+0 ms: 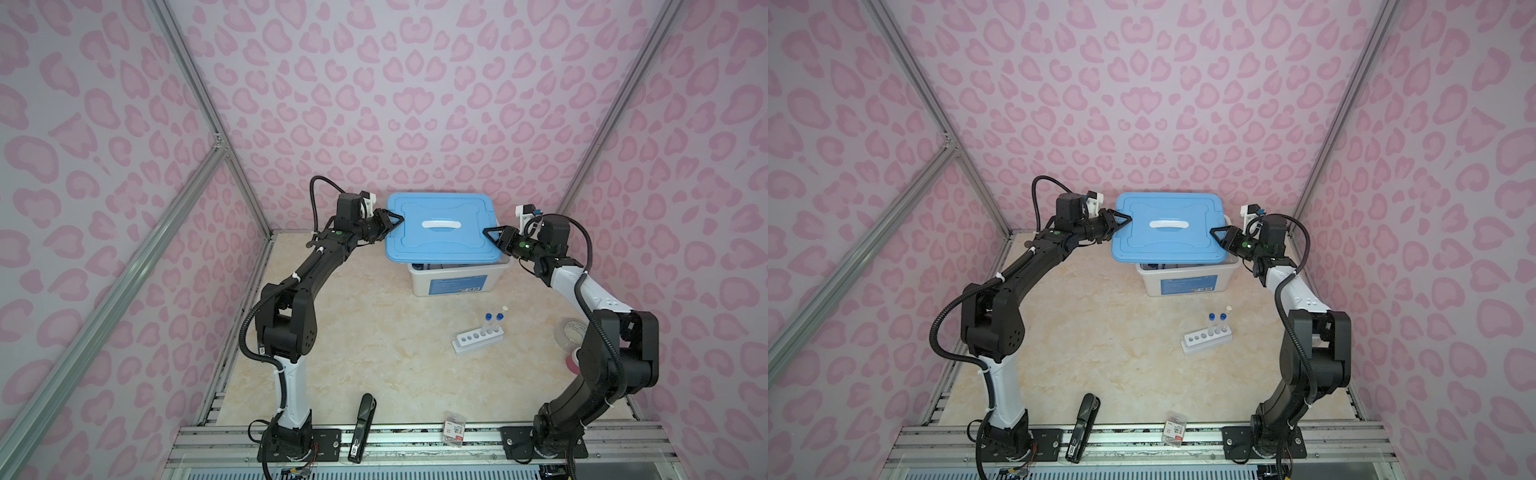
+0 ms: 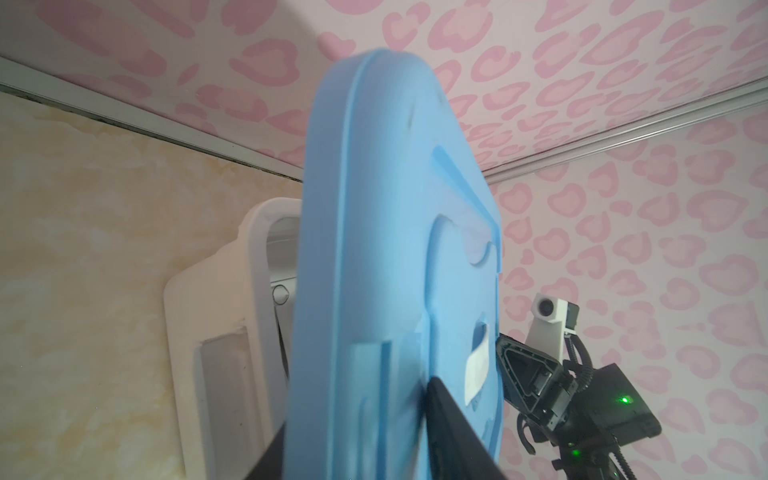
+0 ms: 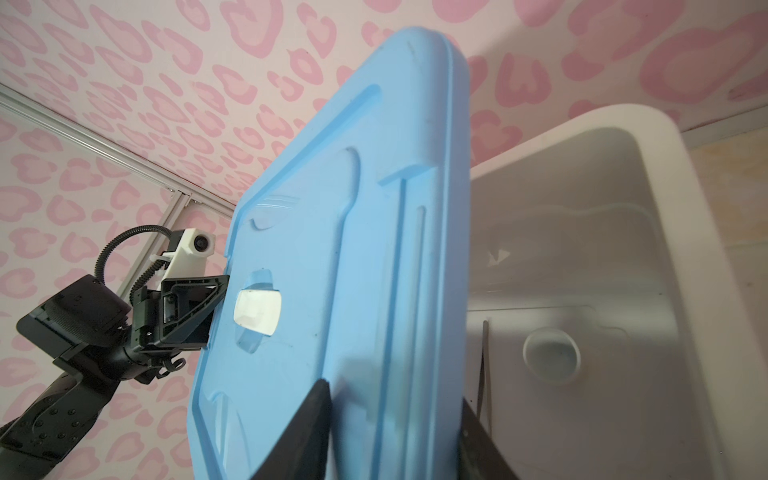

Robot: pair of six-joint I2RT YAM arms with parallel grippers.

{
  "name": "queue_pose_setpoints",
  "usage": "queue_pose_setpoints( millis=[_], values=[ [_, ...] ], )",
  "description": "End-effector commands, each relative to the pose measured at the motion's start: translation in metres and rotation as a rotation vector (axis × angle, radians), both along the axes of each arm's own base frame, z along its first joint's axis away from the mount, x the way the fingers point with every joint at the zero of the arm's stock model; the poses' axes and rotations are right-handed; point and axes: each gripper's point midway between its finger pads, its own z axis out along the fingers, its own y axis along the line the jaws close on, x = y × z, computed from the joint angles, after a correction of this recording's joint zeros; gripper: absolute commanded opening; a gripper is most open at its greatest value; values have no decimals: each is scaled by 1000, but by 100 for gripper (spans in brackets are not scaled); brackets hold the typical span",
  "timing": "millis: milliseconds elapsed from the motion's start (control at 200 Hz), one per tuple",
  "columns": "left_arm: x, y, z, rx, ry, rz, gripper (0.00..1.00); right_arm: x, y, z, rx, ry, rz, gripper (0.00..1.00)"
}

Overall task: Organize the chemistry lab equipment
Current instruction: 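Press the lid edges down onto the bin rim with both grippers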

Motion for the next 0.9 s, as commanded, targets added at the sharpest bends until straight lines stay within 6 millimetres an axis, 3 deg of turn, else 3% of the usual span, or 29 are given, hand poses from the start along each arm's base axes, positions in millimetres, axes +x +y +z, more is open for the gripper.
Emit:
queue_pose_setpoints(
  millis=[0, 655, 895],
  values=[
    [0, -4, -7, 56, -17, -17, 42, 1, 5, 14, 23, -68, 32, 40],
    [-3, -18, -12, 217, -50, -25, 48, 4, -5, 17, 115, -81, 19, 33],
    [-3, -23, -6, 231, -75, -32, 52, 1, -8, 19, 133, -87, 13, 31]
  ],
)
